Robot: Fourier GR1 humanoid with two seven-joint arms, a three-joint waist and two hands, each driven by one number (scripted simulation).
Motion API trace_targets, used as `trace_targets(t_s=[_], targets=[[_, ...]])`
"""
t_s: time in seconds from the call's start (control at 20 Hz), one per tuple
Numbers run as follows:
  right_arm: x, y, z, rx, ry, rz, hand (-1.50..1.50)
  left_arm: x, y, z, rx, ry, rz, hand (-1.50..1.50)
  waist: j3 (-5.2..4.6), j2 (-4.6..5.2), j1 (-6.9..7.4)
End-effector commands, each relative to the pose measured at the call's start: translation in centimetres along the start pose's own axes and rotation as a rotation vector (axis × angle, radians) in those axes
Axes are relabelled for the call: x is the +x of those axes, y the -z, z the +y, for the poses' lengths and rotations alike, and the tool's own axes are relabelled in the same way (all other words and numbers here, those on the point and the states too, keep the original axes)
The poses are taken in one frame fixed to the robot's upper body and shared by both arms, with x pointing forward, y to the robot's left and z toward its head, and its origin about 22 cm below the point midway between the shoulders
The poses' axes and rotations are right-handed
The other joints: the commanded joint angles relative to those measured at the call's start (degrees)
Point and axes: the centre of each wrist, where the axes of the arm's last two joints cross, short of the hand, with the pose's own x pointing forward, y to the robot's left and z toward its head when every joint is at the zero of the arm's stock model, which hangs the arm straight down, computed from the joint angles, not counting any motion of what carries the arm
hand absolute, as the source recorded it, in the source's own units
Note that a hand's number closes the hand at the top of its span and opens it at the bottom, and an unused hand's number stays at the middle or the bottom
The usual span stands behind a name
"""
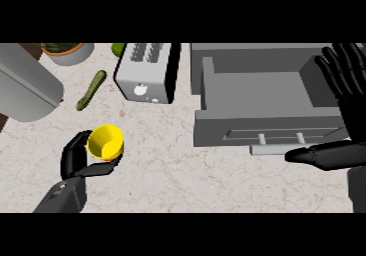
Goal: Pick up the cup, place it into the drawer and close the drawer
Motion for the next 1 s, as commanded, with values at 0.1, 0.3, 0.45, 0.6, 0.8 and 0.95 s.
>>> trace_targets(t_s=[0.1, 0.3, 0.45, 0.6, 0.8, 0.95], targets=[[0.1, 0.0, 1.1, -0.017, 0.010, -0.005, -1.50, 1.0, 2.7, -2.9, 0.006, -0.179, -0.214, 1.50, 0.03, -0.18, 0.31], [0.3, -0.4, 0.5, -0.022, 0.004, 0.004, -1.50, 2.9, 6.2, -4.6, -0.128, -0.254, -0.245, 1.50, 0.12, -0.38, 0.40], [-0.2, -1.8, -0.1, -0.024, -0.004, 0.026, -1.50, 4.0, 7.3, -7.5, -0.227, -0.270, -0.235, 1.50, 0.24, -0.80, 1.09], [-0.2, -1.1, 0.4, -0.034, -0.013, 0.028, -1.50, 7.3, 11.0, -9.8, -0.264, -0.281, -0.294, 1.50, 0.30, -1.08, 2.00], [1.4, -0.6, -0.3, -0.047, -0.052, 0.031, -1.50, 11.2, 13.7, -13.0, -0.384, -0.299, -0.299, 1.50, 0.29, -1.28, 2.38], [-0.7, -1.5, 0.1, -0.038, -0.024, 0.033, -1.50, 15.0, 15.0, -17.5, -0.416, -0.303, -0.312, 1.50, 0.31, -1.23, 2.07]])
